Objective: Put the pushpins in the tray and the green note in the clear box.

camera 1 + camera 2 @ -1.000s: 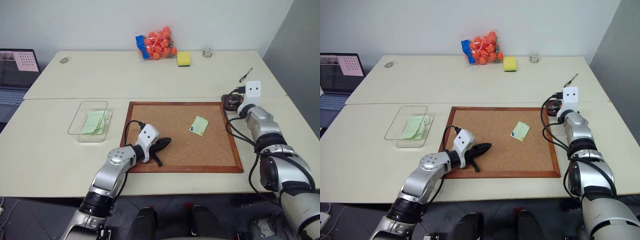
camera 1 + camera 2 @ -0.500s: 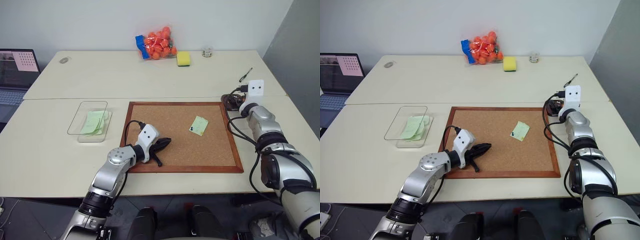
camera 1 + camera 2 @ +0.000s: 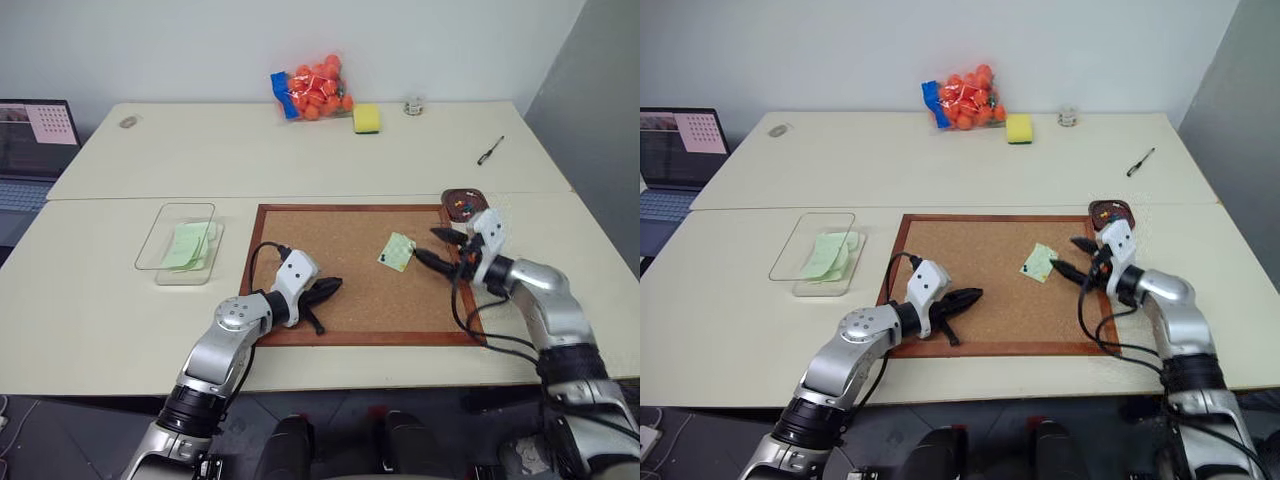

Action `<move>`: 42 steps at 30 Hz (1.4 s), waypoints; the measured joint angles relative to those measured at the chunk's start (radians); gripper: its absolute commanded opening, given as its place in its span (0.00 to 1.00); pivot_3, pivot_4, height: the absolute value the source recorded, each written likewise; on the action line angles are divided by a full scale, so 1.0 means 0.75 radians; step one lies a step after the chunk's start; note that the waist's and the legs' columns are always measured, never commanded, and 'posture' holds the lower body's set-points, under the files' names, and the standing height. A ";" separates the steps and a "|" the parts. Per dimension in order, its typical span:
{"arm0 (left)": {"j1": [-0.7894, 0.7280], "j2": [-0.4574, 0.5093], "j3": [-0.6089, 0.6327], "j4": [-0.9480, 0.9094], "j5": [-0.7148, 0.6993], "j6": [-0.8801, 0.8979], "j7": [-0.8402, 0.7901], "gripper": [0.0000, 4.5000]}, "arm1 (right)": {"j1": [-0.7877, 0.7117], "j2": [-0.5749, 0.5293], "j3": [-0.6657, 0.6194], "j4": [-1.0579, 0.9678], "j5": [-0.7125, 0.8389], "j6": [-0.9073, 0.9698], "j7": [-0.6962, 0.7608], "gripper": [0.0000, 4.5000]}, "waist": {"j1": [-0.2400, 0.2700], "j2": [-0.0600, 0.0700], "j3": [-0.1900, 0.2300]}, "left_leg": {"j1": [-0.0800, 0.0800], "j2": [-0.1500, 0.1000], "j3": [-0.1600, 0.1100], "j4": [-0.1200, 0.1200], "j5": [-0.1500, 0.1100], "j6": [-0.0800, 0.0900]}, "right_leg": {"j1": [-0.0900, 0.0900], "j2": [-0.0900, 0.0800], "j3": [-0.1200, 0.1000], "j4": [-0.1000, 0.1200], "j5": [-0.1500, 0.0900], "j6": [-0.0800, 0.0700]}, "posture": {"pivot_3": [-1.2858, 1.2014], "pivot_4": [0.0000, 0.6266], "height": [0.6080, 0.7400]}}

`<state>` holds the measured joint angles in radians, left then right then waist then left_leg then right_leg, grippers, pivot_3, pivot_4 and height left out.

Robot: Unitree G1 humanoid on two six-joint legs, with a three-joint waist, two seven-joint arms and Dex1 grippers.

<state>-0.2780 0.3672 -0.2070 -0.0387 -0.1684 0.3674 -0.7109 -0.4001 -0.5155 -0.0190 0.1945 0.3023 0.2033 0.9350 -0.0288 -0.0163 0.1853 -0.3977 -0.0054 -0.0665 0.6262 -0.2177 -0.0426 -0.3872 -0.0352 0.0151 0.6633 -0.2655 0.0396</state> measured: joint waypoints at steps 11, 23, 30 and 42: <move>-0.008 -0.005 -0.008 0.003 0.000 0.003 -0.002 0.00 | 0.064 0.089 0.109 -0.046 -0.025 0.024 -0.006 0.80 | 0.001 0.000 0.000 | 0.000 0.000 0.000 0.000 0.000 0.000 | 0.000 0.000 0.000 0.000 0.000 0.000 | 0.52 0.24 1.00; -0.003 -0.006 -0.011 -0.003 0.000 0.005 -0.003 0.00 | -0.020 0.120 0.124 0.154 -0.111 -0.111 -0.056 0.25 | 0.002 0.000 0.000 | 0.000 0.000 0.000 0.000 0.000 0.000 | 0.000 0.000 0.000 0.000 0.001 -0.001 | 0.52 0.24 1.00; 0.000 -0.006 -0.011 -0.006 -0.001 0.006 -0.002 0.00 | -0.025 0.117 0.104 0.171 -0.108 -0.114 -0.058 0.00 | 0.002 0.000 0.000 | 0.000 0.000 0.000 0.000 0.000 0.000 | 0.000 0.000 -0.001 0.000 0.001 -0.001 | 0.52 0.24 1.00; -0.001 -0.004 -0.011 -0.007 -0.001 0.006 -0.005 0.00 | -0.025 0.123 0.083 0.162 -0.058 -0.069 -0.055 0.00 | 0.002 0.000 0.000 | -0.001 0.000 0.000 0.000 0.000 0.000 | 0.000 0.000 0.000 0.000 0.001 -0.002 | 0.52 0.24 1.00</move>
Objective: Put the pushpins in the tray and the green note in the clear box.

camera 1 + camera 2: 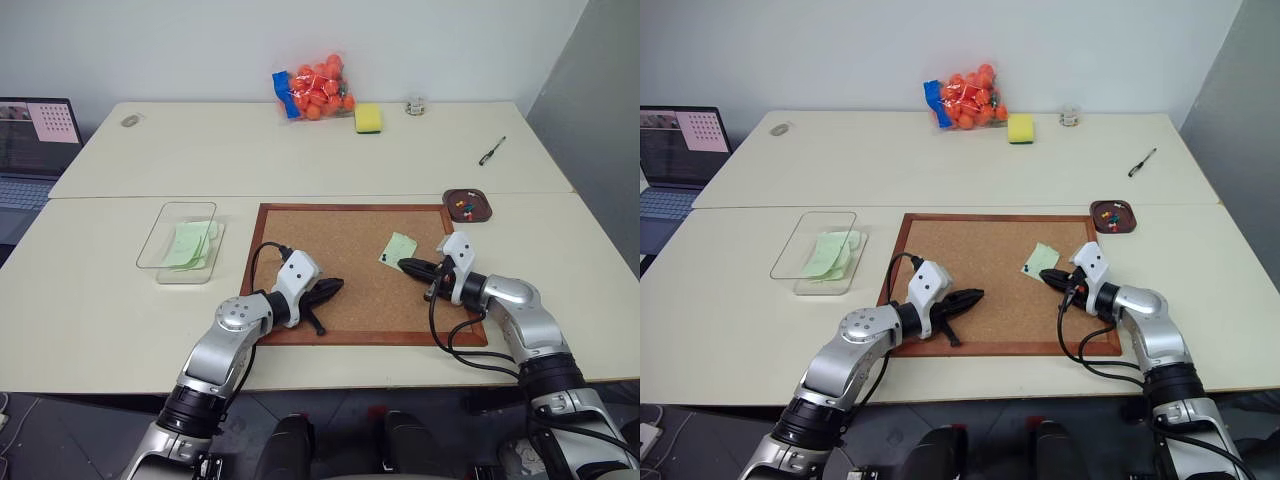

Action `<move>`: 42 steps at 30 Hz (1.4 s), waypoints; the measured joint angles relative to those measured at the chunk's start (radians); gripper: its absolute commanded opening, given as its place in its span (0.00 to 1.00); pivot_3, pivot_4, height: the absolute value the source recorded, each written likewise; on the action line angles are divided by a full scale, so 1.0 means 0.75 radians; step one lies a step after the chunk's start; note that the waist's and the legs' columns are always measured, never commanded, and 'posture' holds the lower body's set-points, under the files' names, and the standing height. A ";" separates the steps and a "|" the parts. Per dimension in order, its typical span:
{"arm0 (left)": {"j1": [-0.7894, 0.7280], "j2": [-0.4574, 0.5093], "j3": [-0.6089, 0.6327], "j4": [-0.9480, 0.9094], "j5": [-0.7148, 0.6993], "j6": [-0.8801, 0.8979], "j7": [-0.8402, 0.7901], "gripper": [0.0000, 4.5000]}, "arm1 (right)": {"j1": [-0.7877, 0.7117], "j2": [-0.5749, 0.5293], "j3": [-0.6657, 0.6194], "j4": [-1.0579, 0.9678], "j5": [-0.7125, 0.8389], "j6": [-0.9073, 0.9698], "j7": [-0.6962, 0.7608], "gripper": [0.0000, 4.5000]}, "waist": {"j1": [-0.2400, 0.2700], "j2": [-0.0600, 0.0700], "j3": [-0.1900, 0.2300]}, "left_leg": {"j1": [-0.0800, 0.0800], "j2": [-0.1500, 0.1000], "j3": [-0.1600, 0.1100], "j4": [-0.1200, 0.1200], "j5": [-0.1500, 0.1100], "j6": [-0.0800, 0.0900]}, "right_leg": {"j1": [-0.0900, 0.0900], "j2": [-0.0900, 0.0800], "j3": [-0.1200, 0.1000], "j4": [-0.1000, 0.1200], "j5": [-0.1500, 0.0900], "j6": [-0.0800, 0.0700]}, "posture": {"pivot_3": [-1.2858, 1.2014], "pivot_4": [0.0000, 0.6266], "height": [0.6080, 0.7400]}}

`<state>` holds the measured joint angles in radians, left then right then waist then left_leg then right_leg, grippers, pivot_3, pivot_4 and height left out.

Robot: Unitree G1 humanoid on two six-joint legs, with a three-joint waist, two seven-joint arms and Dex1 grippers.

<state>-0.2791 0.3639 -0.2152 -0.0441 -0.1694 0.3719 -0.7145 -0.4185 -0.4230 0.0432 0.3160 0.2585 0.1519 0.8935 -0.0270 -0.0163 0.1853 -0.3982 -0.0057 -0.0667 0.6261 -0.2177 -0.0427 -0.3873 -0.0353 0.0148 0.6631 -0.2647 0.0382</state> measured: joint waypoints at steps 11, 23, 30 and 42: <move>0.000 0.000 -0.003 -0.002 0.000 0.002 0.001 0.00 | -0.090 0.034 -0.084 -0.064 0.100 0.037 -0.028 0.00 | 0.001 0.000 0.000 | 0.000 0.000 0.000 0.000 0.000 0.000 | 0.000 0.000 0.000 0.000 0.000 -0.001 | 0.52 0.24 1.00; 0.006 0.004 -0.008 -0.014 0.000 0.007 0.001 0.00 | -0.452 0.033 -0.233 0.508 -0.073 -0.116 -0.594 0.00 | 0.000 0.001 0.001 | 0.000 0.000 0.003 0.000 0.000 0.000 | 0.000 0.000 0.002 0.000 0.003 -0.004 | 0.52 0.24 1.00; 0.007 0.007 -0.011 -0.024 0.000 0.012 -0.003 0.00 | -0.660 0.008 -0.277 0.919 -0.154 -0.194 -0.791 0.00 | 0.000 0.001 0.000 | 0.000 -0.001 0.004 0.000 0.000 0.000 | -0.001 -0.001 0.003 0.000 0.003 -0.004 | 0.52 0.24 1.00; 0.012 0.009 -0.010 -0.032 0.001 0.017 0.003 0.00 | -0.777 0.003 -0.294 1.204 -0.186 -0.248 -0.852 0.56 | -0.002 0.001 0.000 | 0.000 -0.001 0.004 -0.001 0.000 0.000 | -0.001 -0.001 0.003 0.000 0.003 -0.004 | 0.52 0.24 1.00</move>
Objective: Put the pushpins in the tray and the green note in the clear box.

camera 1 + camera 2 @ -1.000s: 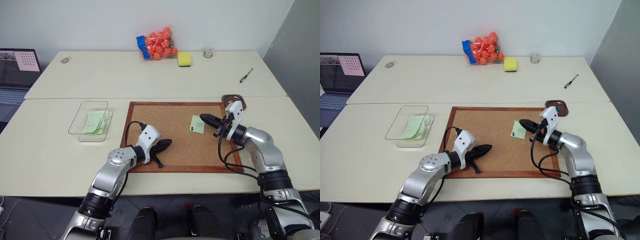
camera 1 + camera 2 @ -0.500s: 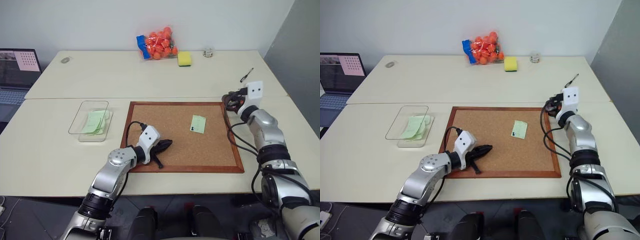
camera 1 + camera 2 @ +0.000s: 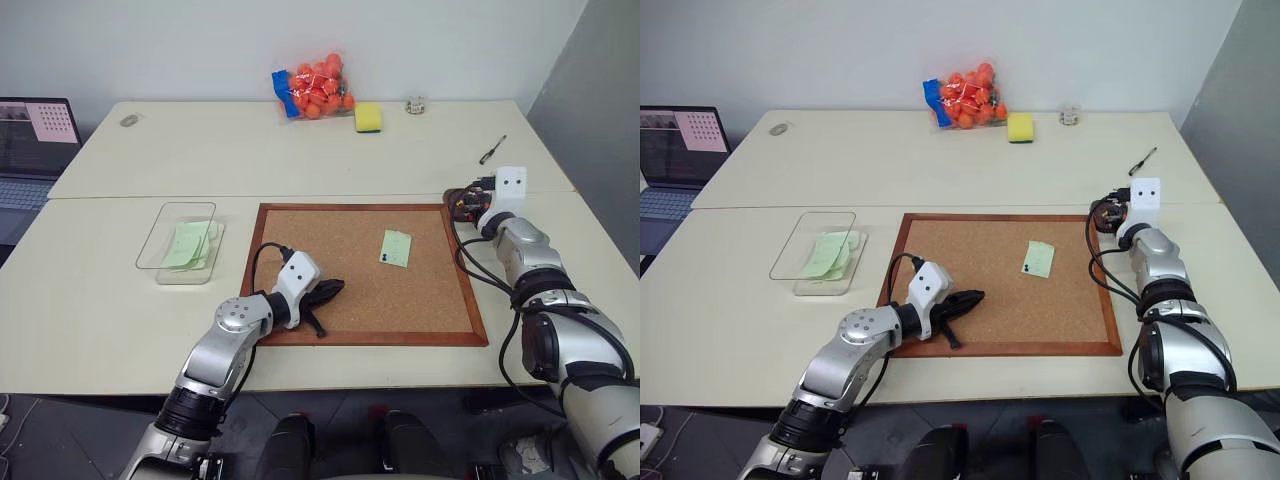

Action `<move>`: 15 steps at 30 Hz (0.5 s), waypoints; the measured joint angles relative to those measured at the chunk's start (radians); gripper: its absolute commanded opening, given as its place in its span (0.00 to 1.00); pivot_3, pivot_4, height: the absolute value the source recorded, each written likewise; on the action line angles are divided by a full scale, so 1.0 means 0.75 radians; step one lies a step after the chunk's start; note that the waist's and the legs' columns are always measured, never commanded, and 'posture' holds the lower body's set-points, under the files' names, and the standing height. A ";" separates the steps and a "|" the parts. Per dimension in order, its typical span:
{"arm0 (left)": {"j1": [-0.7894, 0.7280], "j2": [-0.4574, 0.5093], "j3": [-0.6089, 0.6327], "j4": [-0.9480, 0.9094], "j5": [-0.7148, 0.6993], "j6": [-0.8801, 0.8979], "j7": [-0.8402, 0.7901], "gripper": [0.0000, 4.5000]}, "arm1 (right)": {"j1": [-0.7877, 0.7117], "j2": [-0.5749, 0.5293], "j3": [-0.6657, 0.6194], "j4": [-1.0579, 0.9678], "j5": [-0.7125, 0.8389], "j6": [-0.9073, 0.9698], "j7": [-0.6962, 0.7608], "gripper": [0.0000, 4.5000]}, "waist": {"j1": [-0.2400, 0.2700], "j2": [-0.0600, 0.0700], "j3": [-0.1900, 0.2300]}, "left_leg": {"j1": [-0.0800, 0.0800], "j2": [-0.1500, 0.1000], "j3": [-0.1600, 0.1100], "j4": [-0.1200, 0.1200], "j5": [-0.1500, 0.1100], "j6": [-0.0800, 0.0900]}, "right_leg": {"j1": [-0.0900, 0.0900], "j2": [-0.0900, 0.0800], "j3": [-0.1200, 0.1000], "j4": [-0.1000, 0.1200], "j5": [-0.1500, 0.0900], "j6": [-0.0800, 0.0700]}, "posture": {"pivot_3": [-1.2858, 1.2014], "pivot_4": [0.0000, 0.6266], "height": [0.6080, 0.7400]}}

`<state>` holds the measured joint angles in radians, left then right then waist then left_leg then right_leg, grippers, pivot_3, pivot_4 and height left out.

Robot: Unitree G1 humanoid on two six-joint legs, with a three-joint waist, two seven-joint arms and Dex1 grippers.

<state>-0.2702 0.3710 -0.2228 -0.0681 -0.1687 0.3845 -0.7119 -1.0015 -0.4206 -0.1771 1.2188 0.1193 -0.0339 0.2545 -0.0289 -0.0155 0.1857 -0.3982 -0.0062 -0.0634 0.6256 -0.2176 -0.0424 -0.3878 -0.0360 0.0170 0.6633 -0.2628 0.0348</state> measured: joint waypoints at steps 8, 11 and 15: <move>0.005 0.000 0.001 -0.006 0.000 0.002 0.003 0.00 | -0.001 -0.004 -0.002 0.009 -0.007 -0.022 -0.011 0.94 | -0.001 0.000 0.000 | 0.000 0.000 0.000 0.000 0.000 0.000 | 0.000 0.000 0.000 0.000 0.000 0.000 | 0.52 0.24 1.00; 0.005 0.000 0.001 -0.006 0.000 0.002 0.003 0.00 | -0.001 -0.013 -0.001 0.008 -0.023 -0.063 -0.018 1.00 | -0.001 0.000 0.000 | 0.000 0.000 0.000 0.000 0.000 0.000 | 0.000 0.000 0.000 0.000 0.000 0.000 | 0.52 0.24 1.00; 0.005 0.001 0.002 -0.006 -0.001 0.003 0.003 0.00 | 0.004 -0.016 0.005 -0.026 -0.024 -0.116 0.073 1.00 | -0.002 0.000 0.000 | 0.000 0.000 0.000 0.000 0.000 0.000 | 0.000 0.000 0.000 0.000 0.000 0.000 | 0.52 0.24 1.00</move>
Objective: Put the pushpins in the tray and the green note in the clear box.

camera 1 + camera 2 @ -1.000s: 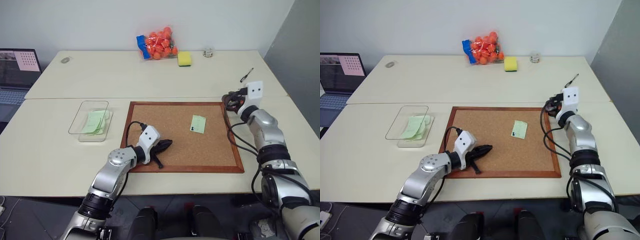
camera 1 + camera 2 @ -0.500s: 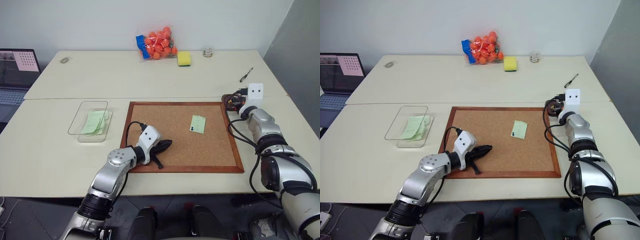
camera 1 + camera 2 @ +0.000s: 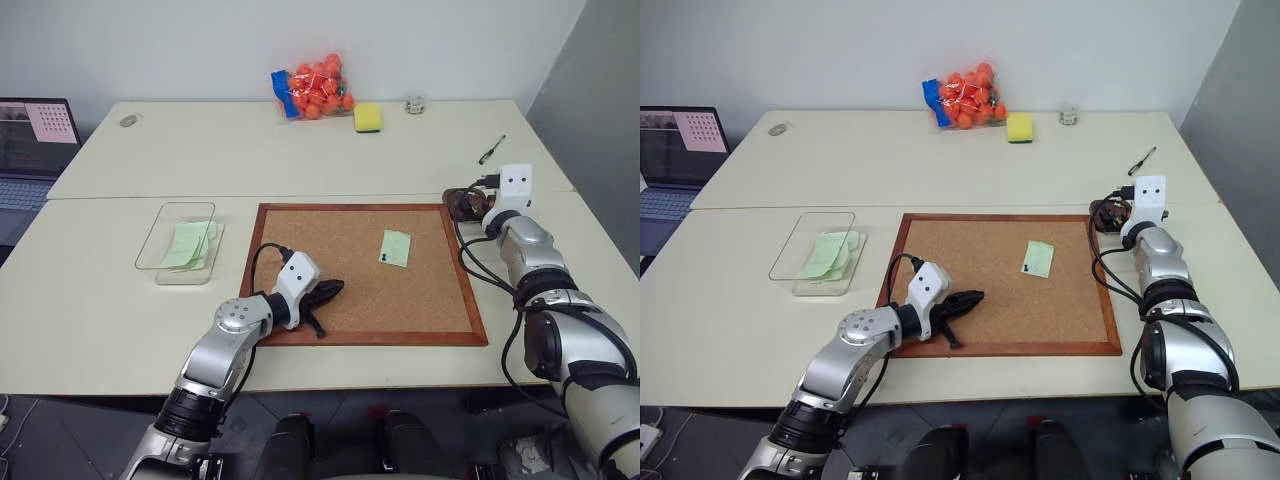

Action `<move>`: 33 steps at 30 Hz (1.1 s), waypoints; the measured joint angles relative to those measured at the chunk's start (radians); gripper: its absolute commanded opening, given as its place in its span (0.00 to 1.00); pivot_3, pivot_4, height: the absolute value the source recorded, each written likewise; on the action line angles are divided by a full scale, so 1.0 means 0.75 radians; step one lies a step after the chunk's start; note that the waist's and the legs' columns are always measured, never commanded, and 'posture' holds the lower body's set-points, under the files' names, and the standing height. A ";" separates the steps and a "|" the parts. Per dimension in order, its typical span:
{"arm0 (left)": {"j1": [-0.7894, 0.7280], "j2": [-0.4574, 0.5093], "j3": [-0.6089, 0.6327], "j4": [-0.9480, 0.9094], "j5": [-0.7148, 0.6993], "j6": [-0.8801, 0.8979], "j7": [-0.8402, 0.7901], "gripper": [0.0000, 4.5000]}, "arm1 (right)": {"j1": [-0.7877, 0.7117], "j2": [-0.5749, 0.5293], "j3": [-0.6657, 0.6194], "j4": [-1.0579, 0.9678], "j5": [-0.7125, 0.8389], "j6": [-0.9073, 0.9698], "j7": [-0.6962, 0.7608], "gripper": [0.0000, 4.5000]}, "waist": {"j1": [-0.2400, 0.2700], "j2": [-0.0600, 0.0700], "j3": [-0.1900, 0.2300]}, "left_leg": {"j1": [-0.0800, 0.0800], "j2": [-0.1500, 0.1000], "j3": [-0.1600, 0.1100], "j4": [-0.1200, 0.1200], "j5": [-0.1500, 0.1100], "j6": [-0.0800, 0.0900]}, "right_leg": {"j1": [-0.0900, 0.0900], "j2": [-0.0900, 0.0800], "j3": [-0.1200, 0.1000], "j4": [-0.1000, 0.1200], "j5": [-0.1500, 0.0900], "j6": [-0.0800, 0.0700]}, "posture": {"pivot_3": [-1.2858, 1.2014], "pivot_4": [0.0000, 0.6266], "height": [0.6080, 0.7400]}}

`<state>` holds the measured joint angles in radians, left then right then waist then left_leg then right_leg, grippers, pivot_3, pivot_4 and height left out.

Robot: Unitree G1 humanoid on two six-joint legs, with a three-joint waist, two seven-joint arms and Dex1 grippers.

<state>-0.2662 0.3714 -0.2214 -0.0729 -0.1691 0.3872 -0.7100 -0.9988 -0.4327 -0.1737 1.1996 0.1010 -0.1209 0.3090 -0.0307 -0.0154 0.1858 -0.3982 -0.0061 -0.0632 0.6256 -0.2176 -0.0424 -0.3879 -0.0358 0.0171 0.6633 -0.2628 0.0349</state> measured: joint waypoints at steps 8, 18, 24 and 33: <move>0.004 -0.002 -0.001 -0.008 -0.006 0.006 -0.001 0.00 | 0.432 0.034 0.131 -0.713 0.158 0.061 0.638 1.00 | 0.007 0.000 0.000 | -0.001 0.002 -0.005 0.001 0.000 0.000 | 0.001 0.000 -0.003 0.000 0.000 0.000 | 0.52 0.24 1.00; 0.001 0.001 0.006 -0.005 -0.007 0.023 -0.001 0.00 | 0.715 0.023 0.283 -1.256 0.237 0.327 0.831 1.00 | 0.002 0.001 0.000 | 0.000 0.001 -0.005 0.002 0.000 0.000 | 0.001 0.001 -0.003 0.001 -0.003 0.006 | 0.52 0.24 1.00; 0.001 0.000 0.004 -0.006 -0.007 0.024 -0.001 0.00 | 0.698 0.107 0.329 -1.199 0.214 0.351 0.805 1.00 | 0.002 0.001 0.000 | 0.000 0.001 -0.005 0.002 0.000 0.000 | 0.001 0.001 -0.003 0.001 -0.002 0.005 | 0.52 0.24 1.00; 0.002 0.000 -0.001 -0.011 -0.006 0.025 0.000 0.00 | 0.660 0.152 0.367 -1.053 0.146 0.287 0.769 0.75 | 0.003 0.001 0.000 | 0.000 0.001 -0.004 0.001 0.000 0.000 | 0.001 0.001 -0.003 0.000 -0.001 0.003 | 0.52 0.24 1.00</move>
<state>-0.2651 0.3712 -0.2223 -0.0812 -0.1738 0.4062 -0.7098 -0.5040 -0.3190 0.1014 0.4101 0.2107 0.0945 0.8854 -0.0283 -0.0148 0.1856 -0.3980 -0.0056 -0.0664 0.6266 -0.2176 -0.0424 -0.3874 -0.0352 0.0150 0.6634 -0.2636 0.0370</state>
